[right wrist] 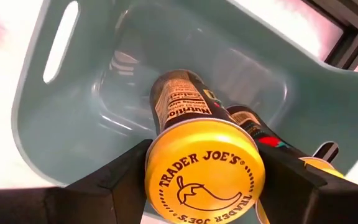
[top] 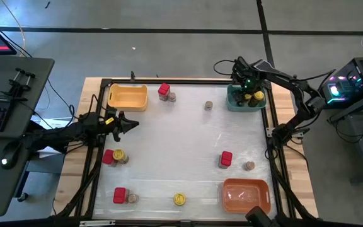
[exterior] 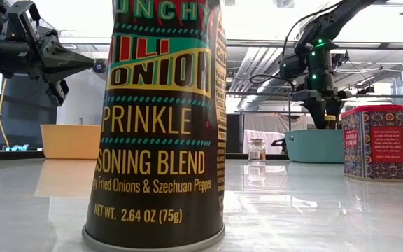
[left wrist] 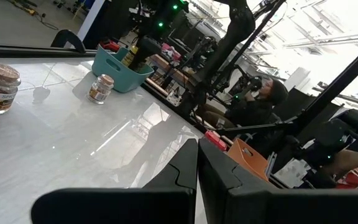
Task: Sort spices by type
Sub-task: Put the top yellow seasoning bottle into the green bin
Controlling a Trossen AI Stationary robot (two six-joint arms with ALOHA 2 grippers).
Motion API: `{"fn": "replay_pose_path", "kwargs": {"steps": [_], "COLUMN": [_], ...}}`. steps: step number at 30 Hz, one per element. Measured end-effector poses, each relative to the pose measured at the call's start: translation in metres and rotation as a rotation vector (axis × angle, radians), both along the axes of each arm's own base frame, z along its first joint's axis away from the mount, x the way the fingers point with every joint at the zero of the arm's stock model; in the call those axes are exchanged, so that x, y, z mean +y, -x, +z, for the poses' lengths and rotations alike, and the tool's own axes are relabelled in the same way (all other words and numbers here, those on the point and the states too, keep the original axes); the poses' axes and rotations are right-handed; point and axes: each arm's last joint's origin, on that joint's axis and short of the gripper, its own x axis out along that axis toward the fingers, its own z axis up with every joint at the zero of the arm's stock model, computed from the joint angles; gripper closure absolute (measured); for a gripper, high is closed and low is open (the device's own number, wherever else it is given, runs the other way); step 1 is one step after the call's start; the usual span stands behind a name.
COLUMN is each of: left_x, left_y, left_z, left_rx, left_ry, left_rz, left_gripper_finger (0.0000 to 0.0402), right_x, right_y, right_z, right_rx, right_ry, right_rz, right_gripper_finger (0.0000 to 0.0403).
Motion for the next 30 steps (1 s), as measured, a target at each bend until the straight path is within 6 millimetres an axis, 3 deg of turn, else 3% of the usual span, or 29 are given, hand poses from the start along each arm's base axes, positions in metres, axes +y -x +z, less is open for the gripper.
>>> {"fn": "replay_pose_path", "kwargs": {"steps": [14,30], "left_x": [0.000,0.000], "left_y": [0.000,0.000], "left_z": [0.000,0.000], "left_rx": [0.000,0.000], "left_ry": [0.000,0.000], "left_rz": [0.000,0.000], "left_gripper_finger": [0.0401,0.0401], "right_x": [0.000,0.004], "right_y": [0.001,0.005], "right_z": [0.000,-0.013], "right_rx": [0.020,0.074], "right_ry": [0.001,-0.017], "right_rz": [0.067,0.119], "right_gripper_finger": [0.0155,0.0151]}}
